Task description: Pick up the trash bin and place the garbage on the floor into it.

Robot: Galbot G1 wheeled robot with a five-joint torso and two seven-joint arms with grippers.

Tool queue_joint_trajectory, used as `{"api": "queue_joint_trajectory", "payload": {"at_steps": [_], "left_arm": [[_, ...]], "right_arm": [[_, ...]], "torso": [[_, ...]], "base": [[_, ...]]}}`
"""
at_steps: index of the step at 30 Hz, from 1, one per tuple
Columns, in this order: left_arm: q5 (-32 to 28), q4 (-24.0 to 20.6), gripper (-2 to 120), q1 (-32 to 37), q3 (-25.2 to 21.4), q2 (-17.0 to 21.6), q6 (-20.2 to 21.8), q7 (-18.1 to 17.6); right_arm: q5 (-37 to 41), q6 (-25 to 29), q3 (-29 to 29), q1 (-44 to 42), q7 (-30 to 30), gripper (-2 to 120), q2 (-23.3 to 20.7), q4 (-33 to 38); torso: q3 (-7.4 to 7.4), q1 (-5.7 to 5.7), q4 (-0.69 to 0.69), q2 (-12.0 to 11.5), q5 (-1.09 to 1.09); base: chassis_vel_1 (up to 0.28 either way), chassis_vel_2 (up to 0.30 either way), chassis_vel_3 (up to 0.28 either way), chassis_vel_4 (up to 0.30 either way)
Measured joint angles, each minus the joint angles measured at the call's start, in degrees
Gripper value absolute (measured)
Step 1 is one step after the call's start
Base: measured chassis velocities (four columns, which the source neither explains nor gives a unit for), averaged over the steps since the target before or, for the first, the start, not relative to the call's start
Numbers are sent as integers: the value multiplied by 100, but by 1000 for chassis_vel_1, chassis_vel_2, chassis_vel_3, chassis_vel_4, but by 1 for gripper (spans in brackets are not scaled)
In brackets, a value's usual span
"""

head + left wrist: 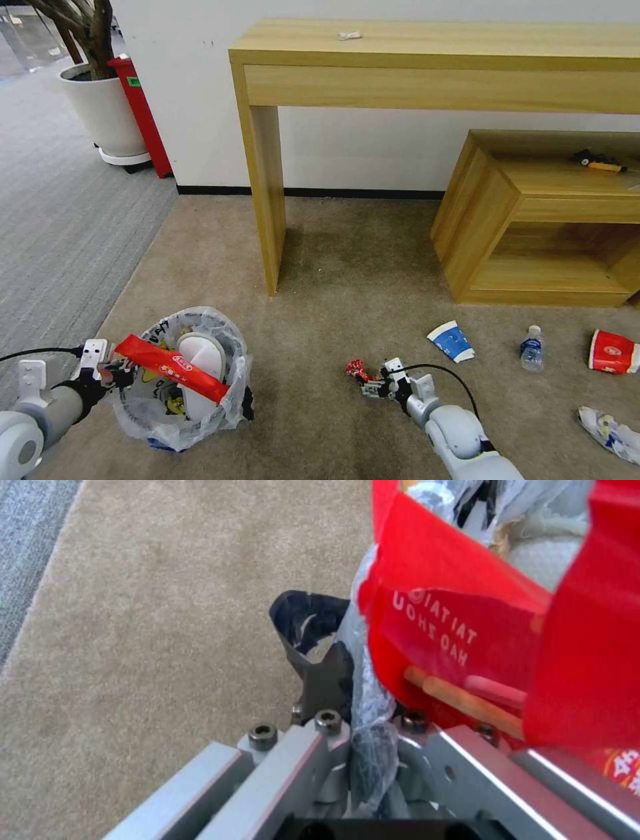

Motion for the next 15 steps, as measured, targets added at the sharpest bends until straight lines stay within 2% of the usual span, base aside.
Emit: {"api": "queue_joint_trajectory", "payload": {"at_steps": [5,10,15], "left_arm": [[-50,-33,0,62,-65,0,0,4],[-62,-42,0,88,-80,1,0,10],[-63,-66,0,114,-80,-2,0,16]], "right_arm": [[-79,-305,-20,-48,42,100,8,-12],[-223,-286,12,-29,65,100,74,-193],[-352,-45,74,77,59,100,141,-486]], "torso": [[0,0,-2,0,0],[0,0,-1,0,0],[0,0,-2,0,0]], "base": [[0,0,0,0],[0,0,0,0],[0,0,0,0]]}}
